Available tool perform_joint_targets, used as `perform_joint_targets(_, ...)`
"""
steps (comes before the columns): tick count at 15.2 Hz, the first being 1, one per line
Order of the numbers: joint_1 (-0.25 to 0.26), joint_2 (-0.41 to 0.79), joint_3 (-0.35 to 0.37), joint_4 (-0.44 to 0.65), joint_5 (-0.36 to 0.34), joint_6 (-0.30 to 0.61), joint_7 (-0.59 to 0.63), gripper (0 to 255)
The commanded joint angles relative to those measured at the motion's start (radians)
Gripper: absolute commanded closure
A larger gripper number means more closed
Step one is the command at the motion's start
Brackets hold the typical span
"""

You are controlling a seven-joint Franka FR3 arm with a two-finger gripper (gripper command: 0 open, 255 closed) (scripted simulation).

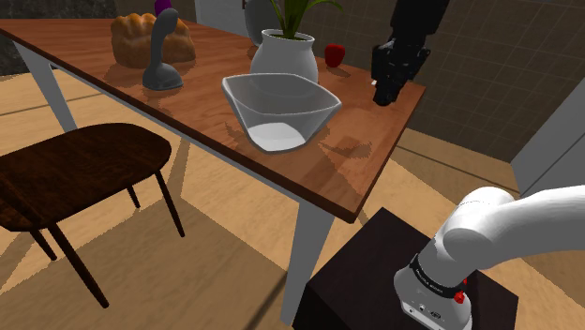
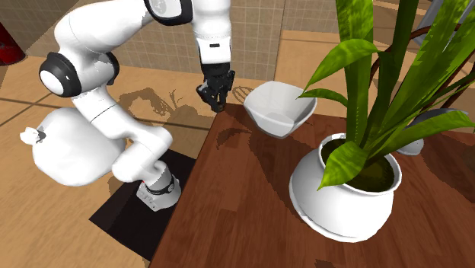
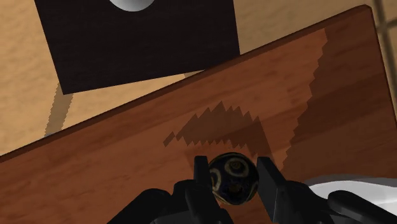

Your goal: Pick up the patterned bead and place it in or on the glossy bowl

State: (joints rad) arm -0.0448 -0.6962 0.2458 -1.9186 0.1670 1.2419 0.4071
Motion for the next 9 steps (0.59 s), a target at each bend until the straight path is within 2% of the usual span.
perform_joint_targets(1, -0.002, 0.016, -0.001, 0.041, -0.003, -0.025, 0.002, 255)
perform_joint_targets(9, -0.01, 0.094, -0.001, 0.219, -0.012, -0.126, 0.017, 255)
